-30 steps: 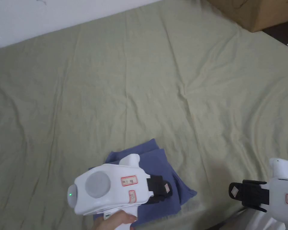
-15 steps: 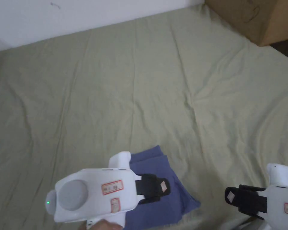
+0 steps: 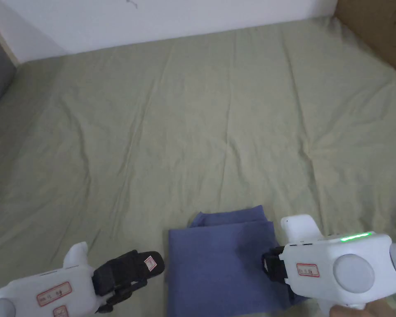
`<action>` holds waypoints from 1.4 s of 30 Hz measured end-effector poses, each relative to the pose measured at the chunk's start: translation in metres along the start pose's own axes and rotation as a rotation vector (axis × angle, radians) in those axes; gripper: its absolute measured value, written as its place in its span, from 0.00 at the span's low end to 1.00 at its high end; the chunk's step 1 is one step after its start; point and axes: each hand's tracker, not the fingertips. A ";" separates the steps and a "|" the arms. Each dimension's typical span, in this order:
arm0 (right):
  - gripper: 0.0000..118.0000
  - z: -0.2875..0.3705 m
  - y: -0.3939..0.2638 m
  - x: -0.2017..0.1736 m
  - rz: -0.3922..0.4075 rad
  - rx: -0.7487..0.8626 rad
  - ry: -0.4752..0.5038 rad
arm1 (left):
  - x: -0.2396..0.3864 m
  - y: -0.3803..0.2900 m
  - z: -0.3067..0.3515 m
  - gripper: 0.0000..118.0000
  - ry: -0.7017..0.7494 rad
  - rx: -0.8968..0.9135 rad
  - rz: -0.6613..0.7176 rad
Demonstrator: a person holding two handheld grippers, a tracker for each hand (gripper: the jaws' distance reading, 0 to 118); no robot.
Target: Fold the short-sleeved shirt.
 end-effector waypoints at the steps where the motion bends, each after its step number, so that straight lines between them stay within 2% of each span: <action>1: 0.00 0.000 0.000 0.003 0.001 -0.001 0.000 | -0.009 0.003 -0.005 0.96 -0.021 -0.007 0.010; 5: 0.00 0.003 -0.001 0.015 -0.065 -0.008 0.025 | -0.035 0.012 -0.042 0.97 -0.050 -0.075 0.128; 8: 0.00 0.003 -0.002 0.017 -0.059 -0.012 0.015 | -0.034 0.014 -0.065 0.98 -0.209 -0.114 0.075; 12: 0.00 -0.002 0.001 0.015 -0.049 -0.025 -0.007 | -0.032 0.005 -0.104 0.95 -0.328 -0.195 0.073; 13: 0.00 -0.002 0.001 0.014 -0.045 -0.027 -0.011 | -0.027 0.004 -0.108 0.88 -0.331 -0.199 0.033; 14: 0.00 -0.001 0.002 0.013 -0.043 -0.028 -0.015 | -0.023 0.004 -0.109 0.74 -0.320 -0.189 0.022; 16: 0.00 0.000 0.003 0.013 -0.033 -0.032 -0.023 | -0.023 0.005 -0.120 0.29 -0.225 -0.231 0.001; 17: 0.00 0.000 0.003 0.013 -0.032 -0.036 -0.032 | -0.027 0.004 -0.126 0.28 -0.184 -0.248 -0.009; 20: 0.00 0.003 0.007 0.011 -0.058 -0.039 -0.028 | -0.039 0.009 -0.118 0.27 -0.343 -0.246 0.097; 25: 0.00 0.012 0.014 -0.003 -0.036 -0.038 -0.057 | -0.028 0.026 -0.100 0.26 -0.276 -0.292 -0.042; 28: 0.00 0.017 0.018 -0.013 -0.013 -0.024 -0.063 | -0.039 0.053 -0.057 0.26 -0.260 -0.257 -0.087; 32: 0.00 0.014 0.020 -0.024 0.019 -0.028 -0.052 | -0.070 0.112 0.031 0.26 -0.051 -0.200 -0.205; 38: 0.00 0.001 0.011 -0.031 0.014 -0.068 -0.054 | -0.118 0.192 0.152 0.26 0.380 -0.164 -0.174; 42: 0.00 -0.007 0.008 -0.032 0.015 -0.101 -0.072 | -0.136 0.219 0.184 0.29 0.651 -0.205 -0.208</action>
